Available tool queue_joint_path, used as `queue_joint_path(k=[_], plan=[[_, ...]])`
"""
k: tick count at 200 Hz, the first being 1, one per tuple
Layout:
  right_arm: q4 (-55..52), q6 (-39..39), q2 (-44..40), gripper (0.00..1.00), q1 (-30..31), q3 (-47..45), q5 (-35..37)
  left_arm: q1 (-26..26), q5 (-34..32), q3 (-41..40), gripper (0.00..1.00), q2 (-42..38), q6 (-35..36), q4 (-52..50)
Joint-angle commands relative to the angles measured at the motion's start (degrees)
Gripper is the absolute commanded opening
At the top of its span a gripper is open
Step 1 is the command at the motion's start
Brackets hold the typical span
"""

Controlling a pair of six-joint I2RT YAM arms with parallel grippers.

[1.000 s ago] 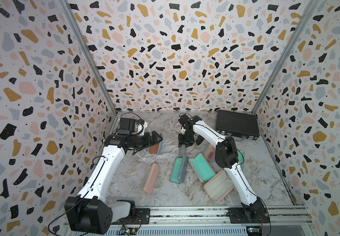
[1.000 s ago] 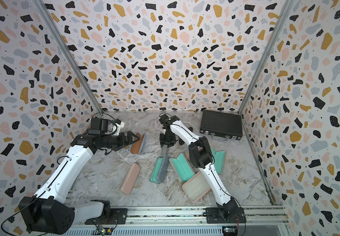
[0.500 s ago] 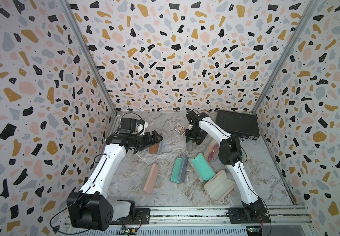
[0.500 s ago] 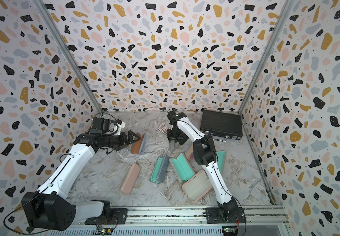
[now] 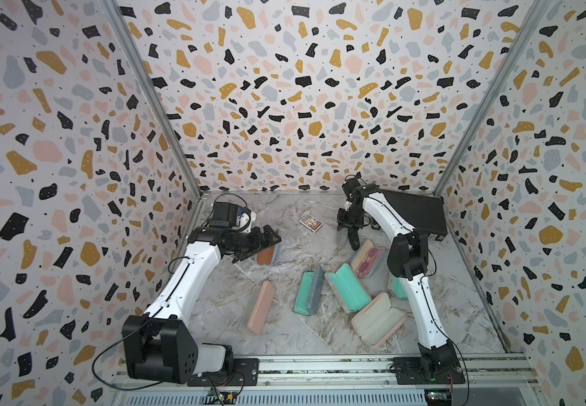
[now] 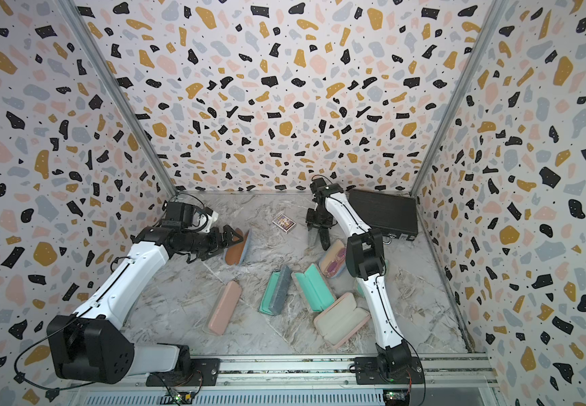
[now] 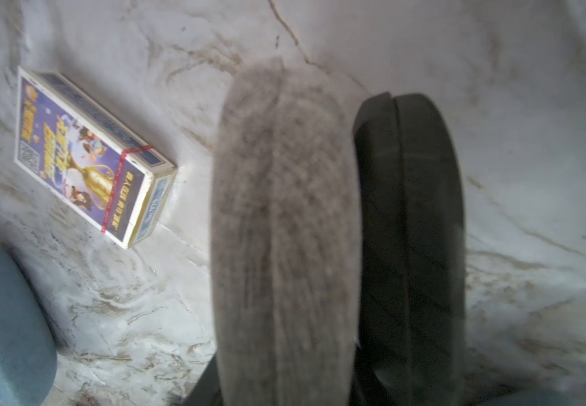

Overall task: Close the glasses case
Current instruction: Place the glasses case at the center of the board.

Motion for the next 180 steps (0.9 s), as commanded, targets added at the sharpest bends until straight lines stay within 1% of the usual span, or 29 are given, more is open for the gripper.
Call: queue_joint_path(k=[1, 11, 25, 67, 98, 122, 146, 169, 180], plan=[[-1.44, -0.96, 0.18, 0.45, -0.05, 2.29, -0.08, 0.29, -1.40, 2.07, 1.00, 1.84, -0.02, 0.33], [-1.57, -1.30, 0.18, 0.50, -0.15, 2.28, -0.29, 0.28, -1.88, 2.43, 1.00, 2.82, 0.10, 0.12], [-1.81, -1.78, 0.03, 0.53, -0.23, 2.09, -0.25, 0.27, -2.58, 3.10, 1.00, 4.29, 0.04, -0.21], [-2.71, -2.90, -0.82, 0.58, -0.28, 1.29, 0.02, 0.31, -3.91, 4.87, 1.00, 7.39, -0.19, -0.94], [-2.81, -3.53, -4.91, 0.61, -0.26, -1.61, 0.37, 0.27, -7.20, 8.82, 0.99, 10.63, 1.20, -3.85], [-2.61, -4.55, -11.50, 0.62, -0.20, -7.63, 0.64, 0.27, -9.68, 13.29, 0.99, 15.51, 2.78, -7.86], [-0.37, -5.86, -19.68, 0.62, 0.13, -16.78, -0.37, 0.27, -13.09, 18.01, 0.99, 21.27, 4.01, -12.38], [2.63, -6.69, -27.47, 0.59, 0.46, -25.89, -1.49, 0.27, -15.80, 23.12, 1.00, 26.95, 4.77, -16.56], [3.80, -6.76, -30.65, 0.58, 0.54, -29.75, -2.12, 0.27, -16.68, 24.85, 0.95, 28.83, 4.84, -17.01]])
